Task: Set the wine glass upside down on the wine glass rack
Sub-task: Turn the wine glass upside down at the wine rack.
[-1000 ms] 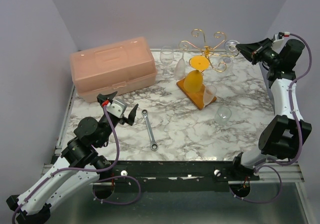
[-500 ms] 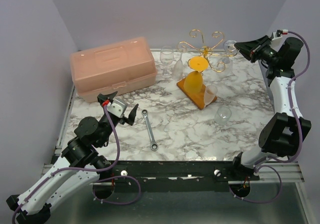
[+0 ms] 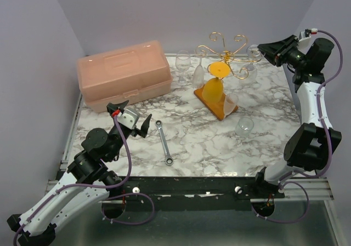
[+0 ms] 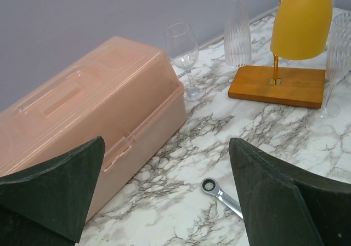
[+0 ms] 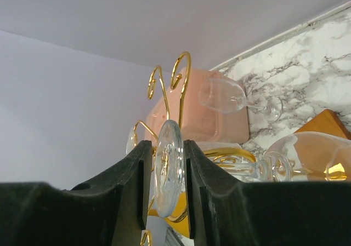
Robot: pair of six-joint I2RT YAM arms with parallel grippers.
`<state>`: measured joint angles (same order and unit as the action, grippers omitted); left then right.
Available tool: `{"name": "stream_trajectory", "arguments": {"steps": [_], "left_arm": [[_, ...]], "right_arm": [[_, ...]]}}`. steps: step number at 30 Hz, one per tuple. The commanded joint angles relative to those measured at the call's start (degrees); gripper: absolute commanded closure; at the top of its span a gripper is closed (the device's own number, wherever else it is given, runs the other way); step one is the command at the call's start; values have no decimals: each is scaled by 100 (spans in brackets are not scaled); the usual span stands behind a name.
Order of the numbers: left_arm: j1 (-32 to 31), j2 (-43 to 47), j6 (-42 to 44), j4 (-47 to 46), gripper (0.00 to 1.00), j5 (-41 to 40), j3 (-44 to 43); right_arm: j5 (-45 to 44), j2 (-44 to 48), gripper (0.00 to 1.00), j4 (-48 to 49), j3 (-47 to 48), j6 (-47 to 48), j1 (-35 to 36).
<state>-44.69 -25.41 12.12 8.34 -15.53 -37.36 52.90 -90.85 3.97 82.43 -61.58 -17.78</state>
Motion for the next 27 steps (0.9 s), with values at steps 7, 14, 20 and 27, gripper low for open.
{"name": "stream_trajectory", "arguments": {"steps": [7, 14, 20, 27], "left_arm": [[39, 29, -78, -31, 2, 183, 26], [39, 43, -78, -25, 2, 191, 27], [39, 37, -78, -25, 1, 199, 27], [39, 56, -78, -25, 2, 201, 26]], "right_arm": [[-74, -151, 55, -107, 284, 208, 29], [-94, -139, 47, -146, 319, 286, 29], [-107, -99, 46, -151, 361, 328, 29], [-247, 36, 46, -253, 398, 504, 29]]}}
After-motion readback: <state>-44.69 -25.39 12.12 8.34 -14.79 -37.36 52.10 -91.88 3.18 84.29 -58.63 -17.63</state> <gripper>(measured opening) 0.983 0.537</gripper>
